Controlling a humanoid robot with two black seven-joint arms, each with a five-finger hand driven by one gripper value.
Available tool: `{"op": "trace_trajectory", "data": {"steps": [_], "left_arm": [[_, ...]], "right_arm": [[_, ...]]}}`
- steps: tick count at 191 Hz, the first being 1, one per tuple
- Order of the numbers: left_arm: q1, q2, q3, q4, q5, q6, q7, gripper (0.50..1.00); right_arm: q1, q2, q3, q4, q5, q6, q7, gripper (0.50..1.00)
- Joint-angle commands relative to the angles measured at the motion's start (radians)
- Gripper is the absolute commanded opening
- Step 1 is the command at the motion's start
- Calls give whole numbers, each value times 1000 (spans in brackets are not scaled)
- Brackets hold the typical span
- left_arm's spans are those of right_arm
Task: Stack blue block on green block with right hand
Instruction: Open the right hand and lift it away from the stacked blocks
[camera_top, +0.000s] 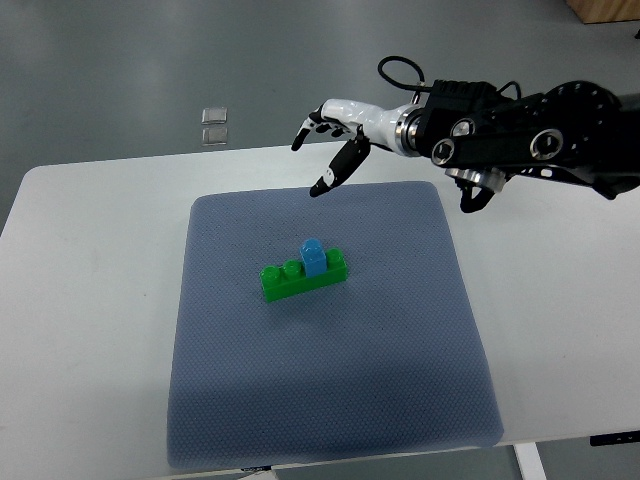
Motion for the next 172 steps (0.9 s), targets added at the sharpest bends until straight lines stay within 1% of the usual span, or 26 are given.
{"op": "trace_trajectory", "data": {"steps": [1,16,33,35,41,49,58,68,69,73,79,88,89,99,109,118,119,131,150,172], "left_arm": [[0,0,0,0,0,0,0,1000],[-1,0,0,0,0,0,0,1000],[0,0,0,0,0,0,1,1000],[0,0,0,0,0,0,1,1000],[-1,0,0,0,0,0,0,1000],[0,0,0,0,0,0,0,1000],[0,0,0,0,0,0,1,1000],[0,0,0,0,0,0,1,1000],[0,0,0,0,0,0,0,1000],[-1,0,0,0,0,0,0,1000],[0,0,0,0,0,0,1,1000],[0,0,0,0,0,0,1,1000],[0,0,0,0,0,0,0,1000],[-1,0,0,0,0,0,0,1000],[-1,0,0,0,0,0,0,1000],[-1,0,0,0,0,0,0,1000],[0,0,0,0,0,0,0,1000],[-1,0,0,0,0,0,0,1000],[0,0,0,0,0,0,0,1000],[0,0,0,0,0,0,0,1000]], "right_arm": [[-95,-85,148,-23,105,4,0,919],[-195,-104,280,-83,190,7,0,919],[-354,-88,480,-201,285,33,3,921],[-354,-88,480,-201,285,33,3,921],[-408,-79,550,-245,302,45,6,919],[-481,-53,650,-308,309,65,25,919],[-567,5,776,-383,311,94,52,921],[-567,5,776,-383,311,94,52,921],[-637,57,890,-444,311,134,66,921],[-664,74,935,-466,311,152,68,921],[-698,97,995,-492,311,182,71,921],[-698,97,995,-492,311,182,71,921],[-752,122,1083,-520,311,232,75,921],[-800,143,1159,-544,311,281,91,921],[-837,168,1195,-564,311,318,114,921],[-837,168,1195,-564,311,318,114,921],[-857,191,1204,-586,306,346,136,921],[-874,208,1208,-604,308,373,157,921],[-891,212,1215,-610,309,393,164,921],[-894,214,1215,-610,309,395,164,921]]}}
